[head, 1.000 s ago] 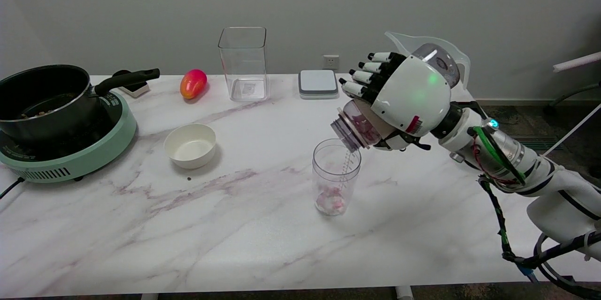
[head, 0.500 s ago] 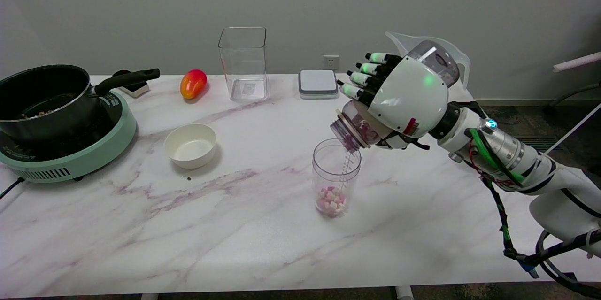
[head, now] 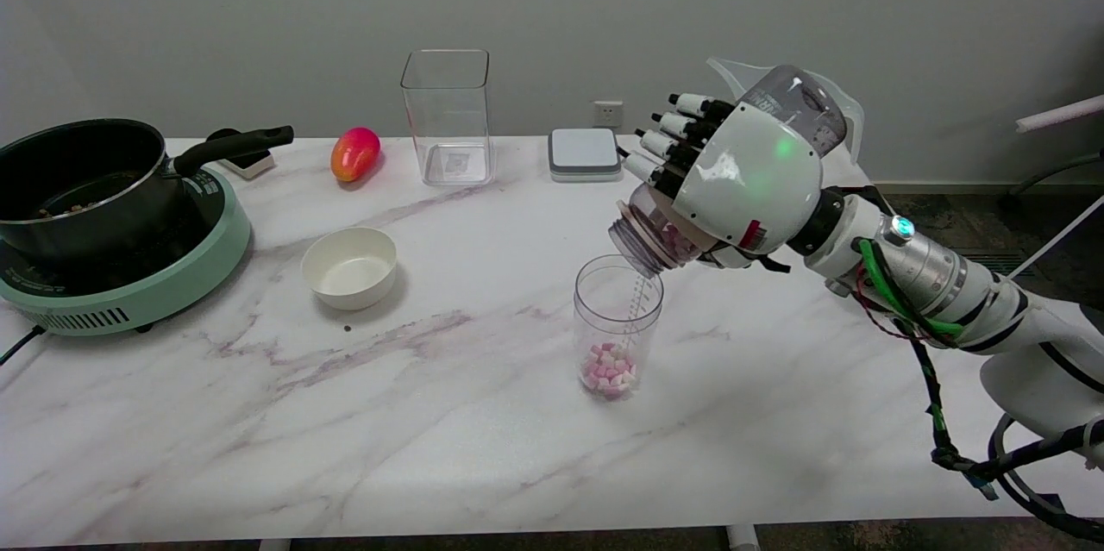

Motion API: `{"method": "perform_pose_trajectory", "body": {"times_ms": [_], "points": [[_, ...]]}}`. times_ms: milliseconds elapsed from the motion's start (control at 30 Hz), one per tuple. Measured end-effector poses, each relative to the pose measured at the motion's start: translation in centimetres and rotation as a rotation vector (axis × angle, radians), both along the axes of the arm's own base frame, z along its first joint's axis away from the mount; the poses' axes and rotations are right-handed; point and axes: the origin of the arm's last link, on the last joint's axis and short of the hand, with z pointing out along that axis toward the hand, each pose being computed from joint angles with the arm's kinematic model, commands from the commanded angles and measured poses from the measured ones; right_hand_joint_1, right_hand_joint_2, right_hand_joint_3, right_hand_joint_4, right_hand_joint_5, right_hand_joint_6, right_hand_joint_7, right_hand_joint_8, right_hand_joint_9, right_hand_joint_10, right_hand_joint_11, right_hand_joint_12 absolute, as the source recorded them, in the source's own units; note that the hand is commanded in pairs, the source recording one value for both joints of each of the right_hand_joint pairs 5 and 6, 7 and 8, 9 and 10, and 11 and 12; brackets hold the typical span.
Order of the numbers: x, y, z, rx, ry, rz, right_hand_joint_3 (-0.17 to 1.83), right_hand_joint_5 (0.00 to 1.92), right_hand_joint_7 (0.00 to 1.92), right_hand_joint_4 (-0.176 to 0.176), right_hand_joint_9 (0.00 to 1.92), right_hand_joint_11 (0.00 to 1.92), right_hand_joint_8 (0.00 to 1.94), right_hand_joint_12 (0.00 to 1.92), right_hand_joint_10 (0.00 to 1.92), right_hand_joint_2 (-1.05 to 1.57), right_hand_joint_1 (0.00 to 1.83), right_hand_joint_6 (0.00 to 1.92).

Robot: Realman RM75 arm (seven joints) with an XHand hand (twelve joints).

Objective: Pour the contents of the bottle into the measuring cup.

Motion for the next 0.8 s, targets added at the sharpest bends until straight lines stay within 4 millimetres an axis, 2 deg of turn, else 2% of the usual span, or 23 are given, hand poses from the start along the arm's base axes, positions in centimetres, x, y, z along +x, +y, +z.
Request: {"method": "perform_pose_trajectory", "body": {"times_ms": [800], "points": [[0.22, -0.07, -0.14, -0.020, 0.072, 0.039, 0.25, 1.92, 1.85, 0.000, 1.58, 1.38, 1.85, 1.38, 1.58, 1.57, 1.19, 1.92]]}}
